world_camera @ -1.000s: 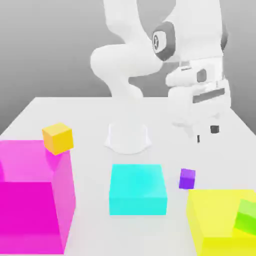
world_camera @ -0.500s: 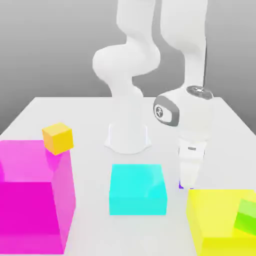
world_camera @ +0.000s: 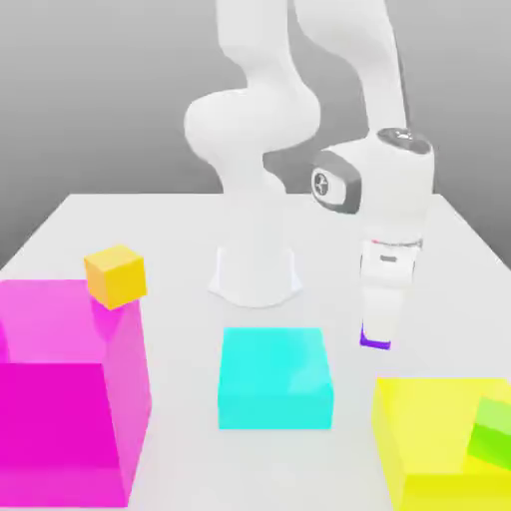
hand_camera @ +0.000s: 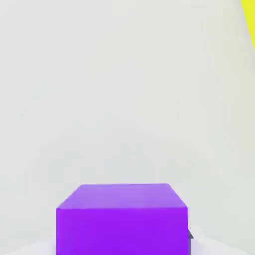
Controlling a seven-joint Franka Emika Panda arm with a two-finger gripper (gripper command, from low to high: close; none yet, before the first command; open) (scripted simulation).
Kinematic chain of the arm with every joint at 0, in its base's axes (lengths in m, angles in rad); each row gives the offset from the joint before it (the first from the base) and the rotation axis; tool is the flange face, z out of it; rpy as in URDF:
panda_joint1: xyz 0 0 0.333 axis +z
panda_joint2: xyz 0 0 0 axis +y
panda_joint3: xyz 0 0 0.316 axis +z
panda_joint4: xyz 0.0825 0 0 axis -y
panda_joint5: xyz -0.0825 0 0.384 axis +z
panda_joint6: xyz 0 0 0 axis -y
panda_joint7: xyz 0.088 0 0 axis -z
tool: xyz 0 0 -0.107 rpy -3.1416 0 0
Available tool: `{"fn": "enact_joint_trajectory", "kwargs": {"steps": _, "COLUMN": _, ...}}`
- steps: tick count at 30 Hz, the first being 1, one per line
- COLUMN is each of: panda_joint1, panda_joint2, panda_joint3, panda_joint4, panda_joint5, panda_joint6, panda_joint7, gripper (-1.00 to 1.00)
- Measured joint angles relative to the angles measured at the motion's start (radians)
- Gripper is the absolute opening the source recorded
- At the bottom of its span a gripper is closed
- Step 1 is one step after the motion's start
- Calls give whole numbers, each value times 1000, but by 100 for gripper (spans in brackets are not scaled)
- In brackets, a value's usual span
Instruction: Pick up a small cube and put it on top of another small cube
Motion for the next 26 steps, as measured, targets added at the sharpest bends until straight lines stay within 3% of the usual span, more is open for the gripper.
{"fn": "enact_joint_trajectory", "kwargs": {"steps": 18, "panda_joint1": -453, "panda_joint2": -373, "panda_joint3": -397, "panda_joint4": 445, "panda_joint5": -208, "panda_joint6": -791, "panda_joint7": -450, "gripper": -100}}
{"fn": "enact_joint_trajectory", "kwargs": {"steps": 20, "panda_joint1": -479, "panda_joint2": -379, "panda_joint3": -426, "panda_joint4": 445, "panda_joint5": -222, "panda_joint6": -794, "panda_joint7": -476, "gripper": -100}}
{"fn": "enact_joint_trajectory", "kwargs": {"steps": 23, "panda_joint1": -488, "panda_joint2": -338, "panda_joint3": -457, "panda_joint4": 381, "panda_joint5": -232, "panda_joint6": -690, "panda_joint7": -488, "gripper": -100}}
{"fn": "enact_joint_trajectory", "kwargs": {"steps": 24, "panda_joint1": -488, "panda_joint2": -330, "panda_joint3": -462, "panda_joint4": 369, "panda_joint5": -234, "panda_joint6": -669, "panda_joint7": -489, "gripper": 100}}
{"fn": "enact_joint_trajectory", "kwargs": {"steps": 26, "panda_joint1": -488, "panda_joint2": -330, "panda_joint3": -462, "panda_joint4": 369, "panda_joint5": -234, "panda_joint6": -670, "panda_joint7": -489, "gripper": 100}}
